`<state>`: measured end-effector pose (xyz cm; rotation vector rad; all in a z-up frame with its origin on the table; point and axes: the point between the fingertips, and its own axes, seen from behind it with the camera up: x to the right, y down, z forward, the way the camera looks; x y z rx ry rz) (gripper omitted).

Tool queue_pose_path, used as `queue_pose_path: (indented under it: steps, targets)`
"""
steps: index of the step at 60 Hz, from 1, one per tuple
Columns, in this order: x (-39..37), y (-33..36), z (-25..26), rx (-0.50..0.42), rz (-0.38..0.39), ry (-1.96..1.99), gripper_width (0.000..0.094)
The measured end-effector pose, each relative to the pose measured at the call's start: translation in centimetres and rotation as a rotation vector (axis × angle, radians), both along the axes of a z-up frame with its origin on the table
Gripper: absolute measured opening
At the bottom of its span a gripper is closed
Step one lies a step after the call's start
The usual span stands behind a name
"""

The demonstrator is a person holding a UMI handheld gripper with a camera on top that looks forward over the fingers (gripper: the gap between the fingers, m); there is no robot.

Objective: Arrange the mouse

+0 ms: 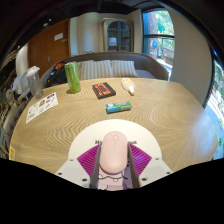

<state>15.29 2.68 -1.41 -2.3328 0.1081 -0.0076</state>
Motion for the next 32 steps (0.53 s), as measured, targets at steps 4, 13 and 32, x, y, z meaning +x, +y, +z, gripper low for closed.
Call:
queue_pose_path:
  steps: [4,13,32]
  targets:
    - [0.4,-0.5,-0.4,-0.060,-0.016,-0.017,0.0569]
    - [0.4,-2.0,3.9,-0.069,-0.079,-0.082,0.0846]
    - [-10.8,-10.2,12.1,-0.009,-0.184,-0.022,0.0853]
